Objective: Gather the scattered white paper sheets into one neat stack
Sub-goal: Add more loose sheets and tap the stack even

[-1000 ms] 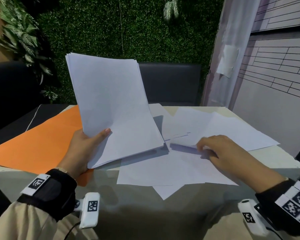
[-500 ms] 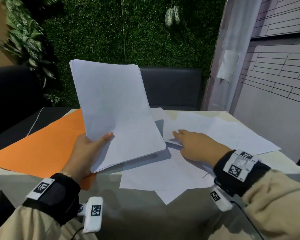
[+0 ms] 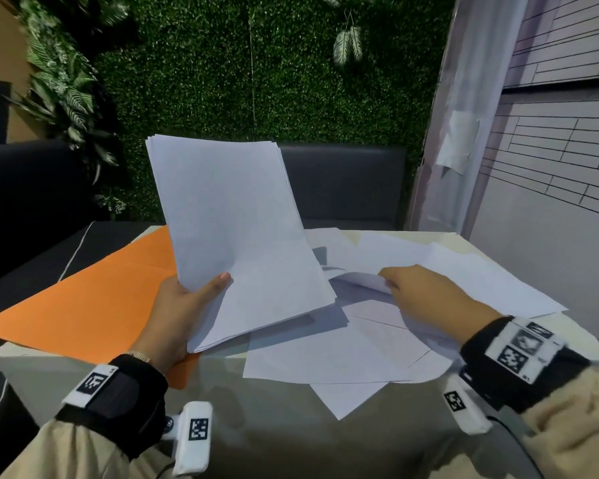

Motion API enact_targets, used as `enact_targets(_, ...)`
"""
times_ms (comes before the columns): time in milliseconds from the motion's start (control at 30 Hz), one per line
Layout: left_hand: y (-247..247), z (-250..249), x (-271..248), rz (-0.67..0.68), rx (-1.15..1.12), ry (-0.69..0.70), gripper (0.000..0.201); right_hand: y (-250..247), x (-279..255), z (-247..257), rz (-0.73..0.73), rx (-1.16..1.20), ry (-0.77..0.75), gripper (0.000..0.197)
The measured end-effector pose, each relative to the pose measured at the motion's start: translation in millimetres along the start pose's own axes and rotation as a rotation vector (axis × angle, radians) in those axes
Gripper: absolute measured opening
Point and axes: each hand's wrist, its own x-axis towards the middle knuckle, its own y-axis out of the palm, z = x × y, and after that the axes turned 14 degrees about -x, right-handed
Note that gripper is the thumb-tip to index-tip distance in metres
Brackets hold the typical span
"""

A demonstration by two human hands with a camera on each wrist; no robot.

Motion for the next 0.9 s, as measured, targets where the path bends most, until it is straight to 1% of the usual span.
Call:
enact_targets(33,-0.5,-0.5,-0.1,-0.001,-0.010,0.000,0.035,-3.8,-5.2,-6.8,-0.001,0.057,0.007,0.016)
enact_targets(67,-0.2,-1.2,-0.8,-0.002,-0.021,0.002,0.036,-7.8,-10.3,-13.0,0.005,0.108,0.014,0.022)
enact_targets(133,1.2,-3.4,-2.1,0.000,-0.047,0.008,0.035,-17.0,-19.3,-26.3,0.021,0.177,0.051,0.029)
enact_targets(233,3.8,-6.0,-3.7,0.007,-0.086,0.015,0.034,-27.8,-28.9,-50.2,-0.006,0.252,0.142,0.028)
enact_targets(333,4.9,-7.2,-4.3,0.016,-0.097,0.028,0.033,-44.1,-46.3,-65.9,0.001,0.426,0.211,0.023)
enact_targets(400,5.9,-7.0,-4.9,0.011,-0.094,0.030,0.031,-53.1,-62.8,-72.9,-0.068,0.533,0.243,0.022)
enact_targets(467,5.7,-6.6,-5.5,0.013,-0.079,0.023,0.029,-56.6,-77.2,-75.3,-0.133,0.631,0.244,0.022)
enact_targets(533,5.4,-5.8,-5.3,0.014,-0.042,0.020,0.025,-58.9,-85.3,-69.2,-0.161,0.686,0.200,0.024)
enact_targets(633,6.1,-6.5,-5.4,0.028,0.028,0.021,0.021,-61.4,-86.1,-55.7,-0.174,0.689,0.138,0.026)
enact_targets(700,5.5,-5.7,-5.5,0.035,0.069,0.002,0.022,-66.0,-85.4,-48.6,-0.203,0.710,0.140,0.023)
enact_targets(800,4.5,-4.8,-4.7,0.067,0.134,-0.042,0.021,-77.5,-91.4,-31.1,-0.335,0.775,0.129,0.026)
enact_targets(833,4.3,-4.1,-4.0,0.080,0.151,-0.057,0.021,-81.5,-94.2,-20.3,-0.388,0.801,0.108,0.025)
enact_targets(900,4.5,-5.0,-3.1,0.101,0.170,-0.090,0.020,-83.1,-99.1,5.2,-0.429,0.834,0.044,0.022)
